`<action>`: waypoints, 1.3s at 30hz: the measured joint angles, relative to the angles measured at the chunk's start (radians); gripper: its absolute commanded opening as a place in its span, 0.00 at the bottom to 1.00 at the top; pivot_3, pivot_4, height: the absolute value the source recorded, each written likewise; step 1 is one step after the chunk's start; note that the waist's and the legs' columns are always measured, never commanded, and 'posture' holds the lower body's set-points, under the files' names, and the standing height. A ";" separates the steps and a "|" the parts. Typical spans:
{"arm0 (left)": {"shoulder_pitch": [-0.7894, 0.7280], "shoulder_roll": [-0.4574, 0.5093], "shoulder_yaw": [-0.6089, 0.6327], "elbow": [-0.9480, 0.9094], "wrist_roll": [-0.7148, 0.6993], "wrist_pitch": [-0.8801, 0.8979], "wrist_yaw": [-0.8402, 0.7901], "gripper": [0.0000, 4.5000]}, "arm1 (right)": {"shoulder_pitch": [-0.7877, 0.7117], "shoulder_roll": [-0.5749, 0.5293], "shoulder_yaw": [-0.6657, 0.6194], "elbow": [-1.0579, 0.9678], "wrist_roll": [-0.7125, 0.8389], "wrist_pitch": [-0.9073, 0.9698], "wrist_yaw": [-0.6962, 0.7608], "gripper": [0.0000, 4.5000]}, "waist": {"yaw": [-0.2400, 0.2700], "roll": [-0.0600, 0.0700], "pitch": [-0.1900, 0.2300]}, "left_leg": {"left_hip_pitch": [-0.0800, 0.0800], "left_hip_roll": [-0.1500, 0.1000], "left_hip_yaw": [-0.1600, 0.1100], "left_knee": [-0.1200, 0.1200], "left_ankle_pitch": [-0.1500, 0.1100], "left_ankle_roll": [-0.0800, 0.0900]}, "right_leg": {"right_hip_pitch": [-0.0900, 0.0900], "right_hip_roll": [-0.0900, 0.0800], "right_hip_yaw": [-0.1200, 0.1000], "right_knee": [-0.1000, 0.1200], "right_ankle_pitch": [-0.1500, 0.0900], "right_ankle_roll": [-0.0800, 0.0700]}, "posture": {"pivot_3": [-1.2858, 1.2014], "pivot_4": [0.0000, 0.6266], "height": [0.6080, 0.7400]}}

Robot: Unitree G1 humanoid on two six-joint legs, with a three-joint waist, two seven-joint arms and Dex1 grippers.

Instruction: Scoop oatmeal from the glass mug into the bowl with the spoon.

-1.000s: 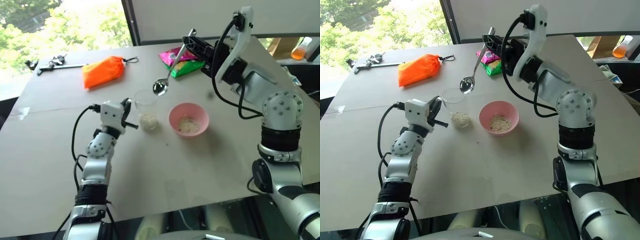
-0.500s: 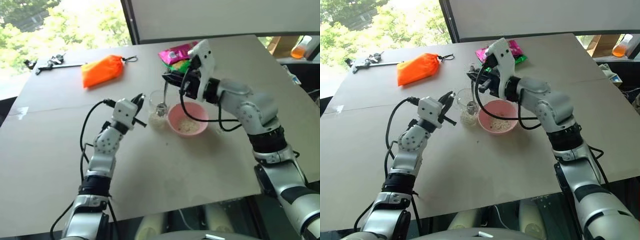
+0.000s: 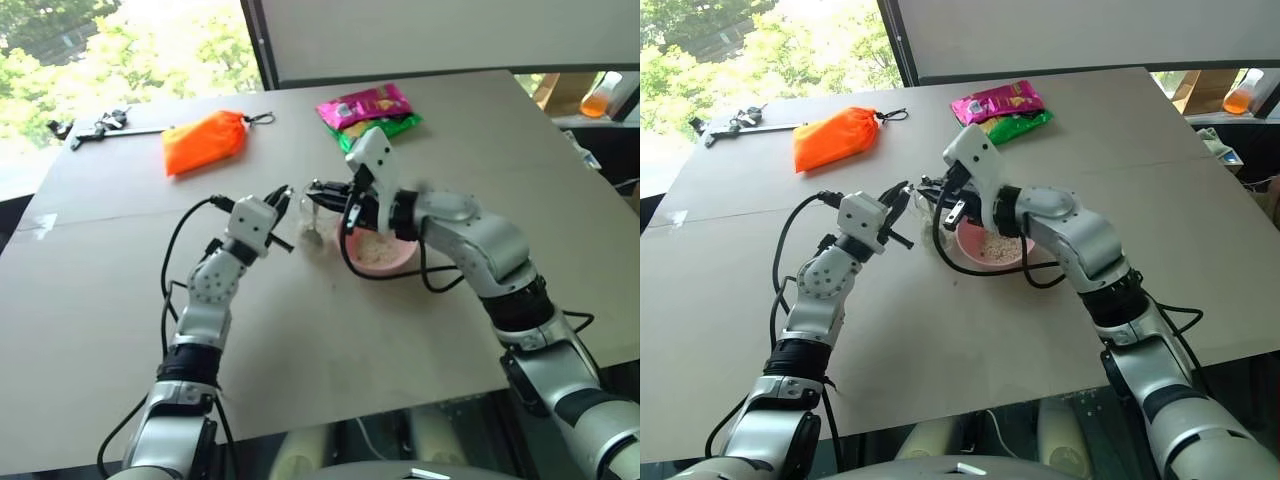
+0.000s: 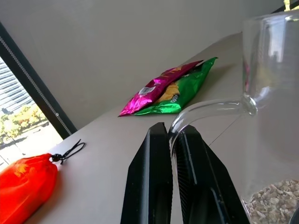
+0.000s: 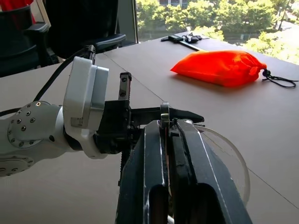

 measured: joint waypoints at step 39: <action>-0.014 -0.071 0.027 0.079 -0.061 -0.020 0.033 0.03 | -0.147 0.223 -0.814 0.188 0.620 0.503 -0.745 0.00 | -0.004 0.000 0.000 | 0.000 0.000 0.001 0.000 0.000 0.000 | 0.000 0.000 0.001 0.001 0.000 0.000 | 0.52 0.24 1.00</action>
